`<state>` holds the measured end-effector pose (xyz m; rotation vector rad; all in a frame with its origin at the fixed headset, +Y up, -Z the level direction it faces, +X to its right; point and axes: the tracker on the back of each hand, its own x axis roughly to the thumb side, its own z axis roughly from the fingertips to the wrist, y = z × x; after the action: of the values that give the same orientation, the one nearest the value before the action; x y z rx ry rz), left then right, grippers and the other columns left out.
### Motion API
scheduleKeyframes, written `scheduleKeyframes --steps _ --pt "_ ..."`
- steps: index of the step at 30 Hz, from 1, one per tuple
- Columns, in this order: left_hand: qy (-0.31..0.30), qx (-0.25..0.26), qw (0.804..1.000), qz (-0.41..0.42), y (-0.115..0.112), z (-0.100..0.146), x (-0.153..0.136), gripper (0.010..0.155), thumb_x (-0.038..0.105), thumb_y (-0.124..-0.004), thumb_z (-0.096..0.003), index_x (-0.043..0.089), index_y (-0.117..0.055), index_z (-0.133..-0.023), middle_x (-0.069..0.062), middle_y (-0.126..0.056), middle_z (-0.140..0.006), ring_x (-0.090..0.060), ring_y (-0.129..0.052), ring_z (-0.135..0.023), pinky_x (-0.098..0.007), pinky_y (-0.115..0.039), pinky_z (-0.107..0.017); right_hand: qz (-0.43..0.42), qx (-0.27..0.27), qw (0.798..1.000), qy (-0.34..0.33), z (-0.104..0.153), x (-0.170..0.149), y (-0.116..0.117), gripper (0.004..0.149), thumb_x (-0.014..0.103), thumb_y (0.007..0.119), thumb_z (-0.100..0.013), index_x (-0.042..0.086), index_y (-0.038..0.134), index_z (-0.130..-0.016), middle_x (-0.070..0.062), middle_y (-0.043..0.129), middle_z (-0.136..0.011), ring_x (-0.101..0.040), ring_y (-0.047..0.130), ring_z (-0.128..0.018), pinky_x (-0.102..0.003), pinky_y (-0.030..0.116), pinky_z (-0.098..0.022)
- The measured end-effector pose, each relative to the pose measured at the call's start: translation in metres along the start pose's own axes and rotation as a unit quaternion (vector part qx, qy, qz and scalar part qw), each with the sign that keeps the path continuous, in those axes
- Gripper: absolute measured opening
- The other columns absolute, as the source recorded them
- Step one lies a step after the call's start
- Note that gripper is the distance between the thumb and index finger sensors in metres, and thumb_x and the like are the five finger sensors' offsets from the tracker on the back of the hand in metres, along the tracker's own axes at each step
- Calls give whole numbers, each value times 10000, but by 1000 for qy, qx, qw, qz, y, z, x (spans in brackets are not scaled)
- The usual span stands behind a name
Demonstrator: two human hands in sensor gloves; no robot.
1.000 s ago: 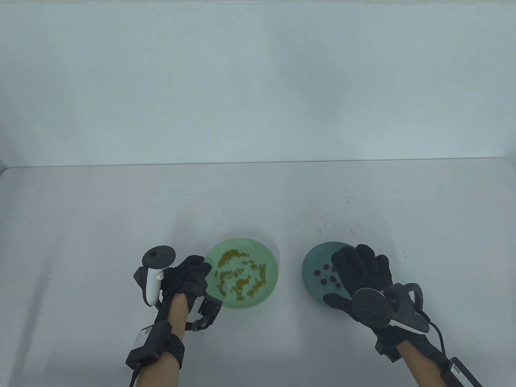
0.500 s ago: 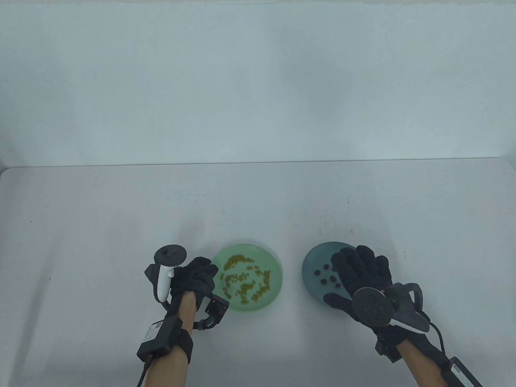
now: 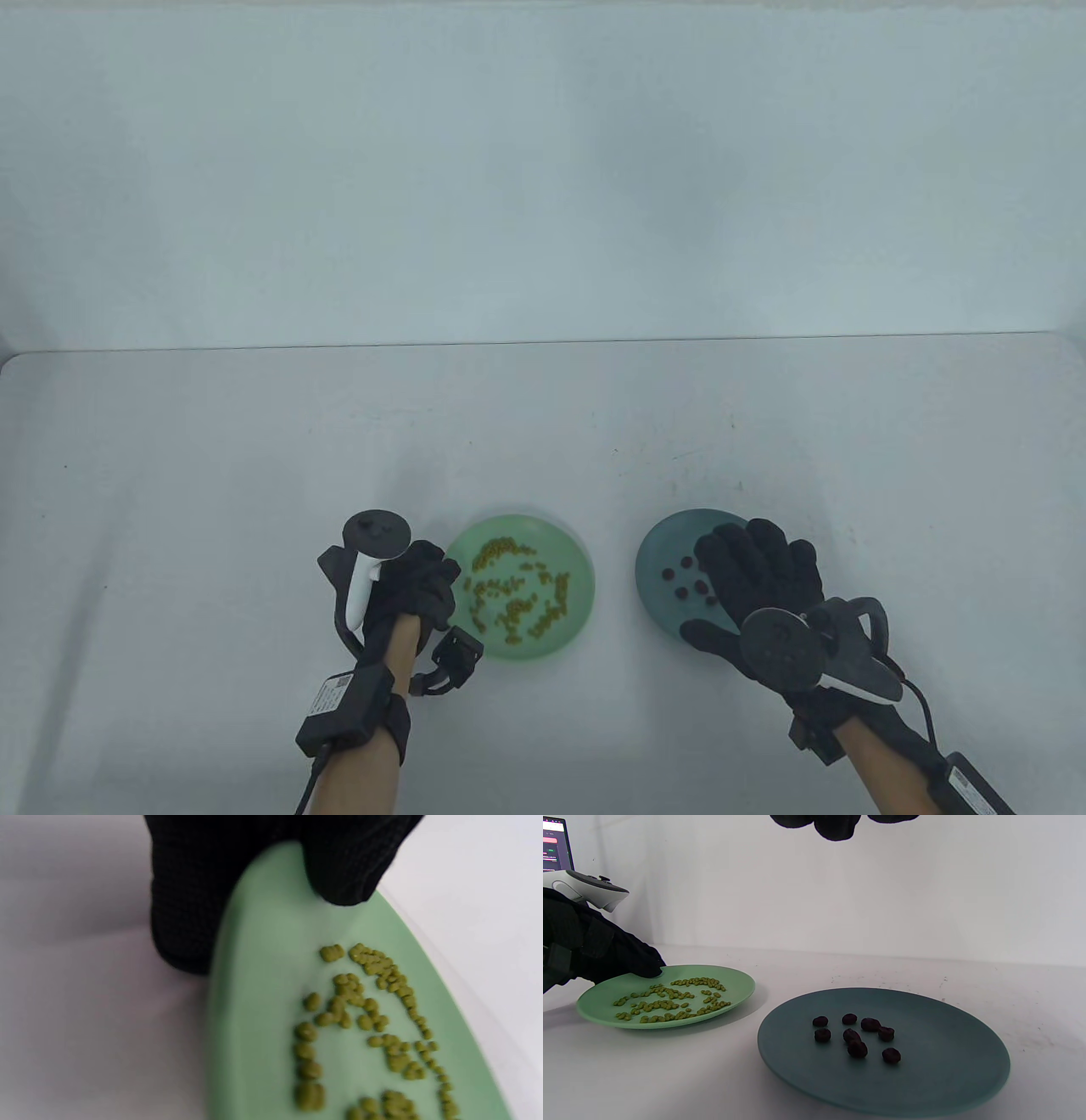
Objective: Pick cranberries with hand pinch into plate
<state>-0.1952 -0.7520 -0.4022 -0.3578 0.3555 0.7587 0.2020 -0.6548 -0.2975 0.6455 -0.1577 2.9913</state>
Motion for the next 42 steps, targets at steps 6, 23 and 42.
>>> scheduleKeyframes --steps 6,23,42 --pt "-3 33 992 -123 0 -1 11 439 313 -794 -547 110 -792 -935 -104 -936 -723 -148 -1083 -448 -270 -962 -329 0 5 1000 0 0 0 1 880 694 467 -514 149 347 -1195 -165 408 -1251 -524 401 -1126 -700 371 -754" --pt "-91 57 970 -218 14 27 24 593 428 -724 -563 109 -654 -1057 -132 -848 -908 -263 -1039 -643 -383 -914 -458 -3 6 1000 7 0 -1 0 877 692 464 -515 149 347 -1195 -167 407 -1250 -527 402 -1124 -704 373 -751" --pt "-382 69 870 -304 19 135 51 885 613 -602 -547 93 -274 -1185 -221 -319 -1222 -512 -394 -1132 -640 -476 -771 -9 -4 1000 14 0 -7 -1 895 706 447 -507 146 342 -1197 -171 397 -1253 -537 390 -1122 -714 369 -745"
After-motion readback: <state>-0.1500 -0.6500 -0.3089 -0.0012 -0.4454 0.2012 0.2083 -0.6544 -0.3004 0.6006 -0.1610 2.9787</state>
